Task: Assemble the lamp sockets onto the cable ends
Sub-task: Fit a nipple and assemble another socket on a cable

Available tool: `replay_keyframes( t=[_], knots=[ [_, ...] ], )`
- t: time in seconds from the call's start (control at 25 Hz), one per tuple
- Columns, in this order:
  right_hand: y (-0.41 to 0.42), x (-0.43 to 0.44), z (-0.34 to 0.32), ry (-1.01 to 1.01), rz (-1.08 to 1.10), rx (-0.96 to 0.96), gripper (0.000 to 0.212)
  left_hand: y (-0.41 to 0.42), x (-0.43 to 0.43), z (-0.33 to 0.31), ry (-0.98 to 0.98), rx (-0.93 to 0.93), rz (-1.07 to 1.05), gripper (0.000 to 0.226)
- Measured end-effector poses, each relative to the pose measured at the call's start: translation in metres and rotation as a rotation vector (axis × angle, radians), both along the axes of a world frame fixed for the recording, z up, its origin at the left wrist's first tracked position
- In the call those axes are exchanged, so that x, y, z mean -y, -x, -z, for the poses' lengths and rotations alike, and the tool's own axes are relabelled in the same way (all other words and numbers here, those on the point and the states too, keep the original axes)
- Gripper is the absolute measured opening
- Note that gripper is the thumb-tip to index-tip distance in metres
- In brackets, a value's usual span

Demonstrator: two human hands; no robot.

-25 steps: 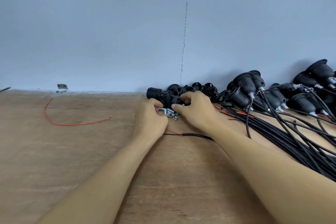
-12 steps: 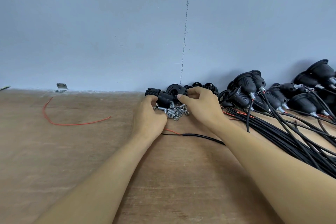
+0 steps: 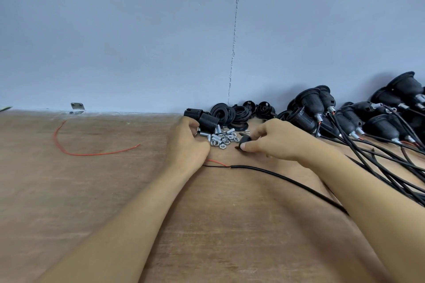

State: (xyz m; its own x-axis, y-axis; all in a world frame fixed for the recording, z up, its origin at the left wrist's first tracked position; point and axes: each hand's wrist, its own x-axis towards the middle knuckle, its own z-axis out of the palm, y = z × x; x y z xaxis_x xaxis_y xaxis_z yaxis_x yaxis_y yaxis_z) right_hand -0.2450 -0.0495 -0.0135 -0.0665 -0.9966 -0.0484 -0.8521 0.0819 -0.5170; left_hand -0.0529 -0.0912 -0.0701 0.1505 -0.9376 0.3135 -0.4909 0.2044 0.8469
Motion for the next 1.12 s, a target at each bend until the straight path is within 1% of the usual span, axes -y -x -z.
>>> replay_keyframes(
  t=[0.04,0.08,0.16,0.24,0.32,0.44,0.52,0.68,0.84,0.96,1.12],
  knots=[
    [0.001,-0.002,-0.003,-0.021,0.007,-0.024,0.038,0.0,0.001,0.001,0.015,0.022,0.002,0.032],
    [0.0,-0.003,-0.004,0.002,0.017,-0.045,0.044,0.0,0.001,0.002,0.029,0.051,0.012,0.028],
    [-0.01,-0.002,0.001,0.183,0.027,-0.074,0.052,0.001,0.0,0.003,0.05,0.137,0.052,0.025],
    [-0.028,-0.004,0.013,0.41,-0.029,-0.12,0.042,0.003,-0.001,0.004,0.072,0.237,0.098,0.026],
    [-0.044,-0.004,0.029,0.512,-0.143,-0.238,0.032,0.003,-0.002,0.005,0.087,0.294,0.127,0.029],
    [-0.054,-0.002,0.049,0.525,-0.246,-0.4,0.036,0.0,-0.003,0.006,0.094,0.313,0.108,0.024],
    [-0.052,0.0,0.053,0.529,-0.242,-0.428,0.035,-0.001,-0.004,0.004,0.093,0.311,0.09,0.02],
    [-0.047,0.0,0.051,0.534,-0.248,-0.395,0.029,-0.001,-0.009,0.0,0.071,0.317,0.09,0.029],
    [-0.043,-0.001,0.049,0.577,-0.228,-0.339,0.018,-0.002,-0.012,-0.001,0.079,0.327,0.091,0.027],
    [-0.04,-0.001,0.049,0.586,-0.217,-0.319,0.009,-0.002,-0.012,0.0,0.073,0.324,0.1,0.02],
    [-0.04,-0.002,0.048,0.593,-0.247,-0.33,0.009,-0.003,-0.008,0.0,0.039,0.304,0.088,0.02]
  ],
)
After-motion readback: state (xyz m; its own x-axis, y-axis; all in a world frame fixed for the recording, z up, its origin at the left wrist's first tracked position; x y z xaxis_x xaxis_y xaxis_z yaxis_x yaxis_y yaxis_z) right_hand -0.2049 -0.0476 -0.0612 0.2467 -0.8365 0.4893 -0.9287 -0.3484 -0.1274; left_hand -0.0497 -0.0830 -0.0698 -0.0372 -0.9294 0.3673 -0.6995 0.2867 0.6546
